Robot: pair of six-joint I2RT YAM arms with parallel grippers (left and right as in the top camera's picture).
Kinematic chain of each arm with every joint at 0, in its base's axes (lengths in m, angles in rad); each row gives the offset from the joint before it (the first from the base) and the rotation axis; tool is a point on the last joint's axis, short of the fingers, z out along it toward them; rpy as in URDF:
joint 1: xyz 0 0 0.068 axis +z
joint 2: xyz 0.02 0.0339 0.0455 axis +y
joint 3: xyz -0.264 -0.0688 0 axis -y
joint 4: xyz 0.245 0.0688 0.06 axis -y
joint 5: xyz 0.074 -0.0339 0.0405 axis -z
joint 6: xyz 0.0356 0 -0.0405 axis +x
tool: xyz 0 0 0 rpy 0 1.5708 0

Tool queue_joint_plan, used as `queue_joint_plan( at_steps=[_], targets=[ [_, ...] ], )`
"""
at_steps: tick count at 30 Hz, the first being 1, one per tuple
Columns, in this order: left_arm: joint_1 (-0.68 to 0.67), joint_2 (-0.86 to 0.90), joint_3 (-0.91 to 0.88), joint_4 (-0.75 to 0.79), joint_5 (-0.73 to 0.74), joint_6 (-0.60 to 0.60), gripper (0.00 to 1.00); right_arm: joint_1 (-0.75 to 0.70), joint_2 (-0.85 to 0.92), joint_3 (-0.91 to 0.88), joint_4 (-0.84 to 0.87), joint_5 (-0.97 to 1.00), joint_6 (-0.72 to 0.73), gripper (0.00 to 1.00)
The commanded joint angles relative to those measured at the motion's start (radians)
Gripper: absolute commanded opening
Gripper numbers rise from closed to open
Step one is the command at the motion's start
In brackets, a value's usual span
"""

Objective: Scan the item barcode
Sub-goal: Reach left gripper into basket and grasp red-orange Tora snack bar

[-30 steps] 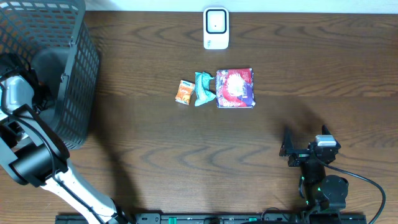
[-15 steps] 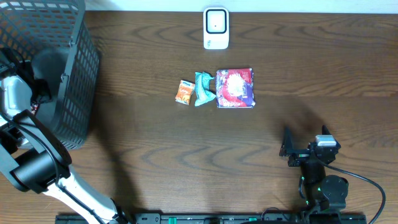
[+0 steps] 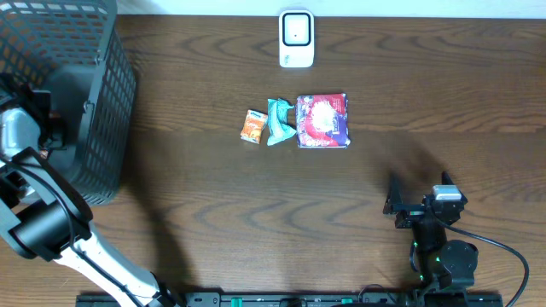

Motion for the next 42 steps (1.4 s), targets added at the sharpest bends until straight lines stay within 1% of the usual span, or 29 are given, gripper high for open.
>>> queue_joint_plan(
  at_steps=[1, 4, 5, 6, 7, 10, 11, 15, 18, 20, 24, 27, 30, 31, 36, 38, 40, 42],
  targets=[
    [0.03, 0.035, -0.006, -0.014, 0.072, 0.023, 0.68, -0.006, -0.004, -0.002, -0.004, -0.002, -0.011, 0.99],
    [0.042, 0.059, -0.008, -0.021, 0.103, 0.023, 0.62, -0.006, -0.004, -0.002, -0.004, -0.002, -0.011, 0.99],
    [0.042, 0.066, -0.009, -0.024, 0.102, 0.023, 0.56, -0.006, -0.004, -0.002, -0.004, -0.002, -0.011, 0.99],
    [0.043, 0.072, -0.011, -0.025, 0.102, 0.023, 0.47, -0.006, -0.004, -0.002, -0.004, -0.002, -0.011, 0.99],
    [0.043, 0.077, -0.011, -0.029, 0.102, 0.022, 0.34, -0.006, -0.004, -0.002, -0.004, -0.002, -0.011, 0.99],
    [0.043, 0.083, -0.012, -0.042, 0.102, 0.019, 0.11, -0.006, -0.004, -0.002, -0.004, -0.002, -0.011, 0.99],
    [0.043, 0.083, -0.012, -0.047, 0.102, 0.016, 0.08, -0.006, -0.004, -0.002, -0.004, -0.002, -0.011, 0.99],
    [0.04, 0.072, -0.011, -0.089, 0.103, 0.006, 0.07, -0.006, -0.004, -0.002, -0.004, -0.002, -0.011, 0.99],
    [0.029, 0.027, -0.011, -0.097, 0.115, -0.053, 0.07, -0.006, -0.004, -0.002, -0.004, -0.002, -0.011, 0.99],
    [0.018, -0.025, -0.011, -0.099, 0.182, -0.071, 0.07, -0.006, -0.004, -0.002, -0.004, -0.002, -0.011, 0.99],
    [-0.023, -0.171, -0.01, -0.08, 0.388, -0.089, 0.07, -0.006, -0.004, -0.002, -0.004, -0.002, -0.011, 0.99],
    [-0.06, -0.288, -0.01, -0.037, 0.466, -0.123, 0.07, -0.006, -0.004, -0.002, -0.004, -0.002, -0.011, 0.99],
    [-0.107, -0.426, -0.01, 0.021, 0.468, -0.209, 0.07, -0.006, -0.004, -0.002, -0.004, -0.002, -0.011, 0.99],
    [-0.113, -0.443, -0.01, 0.028, 0.468, -0.219, 0.07, -0.006, -0.004, -0.002, -0.004, -0.002, -0.011, 0.99],
    [-0.165, -0.594, -0.01, 0.121, 0.468, -0.347, 0.07, -0.006, -0.004, -0.002, -0.004, -0.002, -0.011, 0.99],
    [-0.18, -0.644, -0.01, 0.174, 0.468, -0.431, 0.07, -0.006, -0.004, -0.002, -0.004, -0.002, -0.011, 0.99],
    [-0.19, -0.695, -0.01, 0.242, 0.47, -0.557, 0.07, -0.006, -0.004, -0.002, -0.004, -0.002, -0.011, 0.99],
    [-0.197, -0.734, -0.01, 0.31, 0.518, -0.705, 0.07, -0.006, -0.004, -0.002, -0.004, -0.002, -0.011, 0.99]
  ],
)
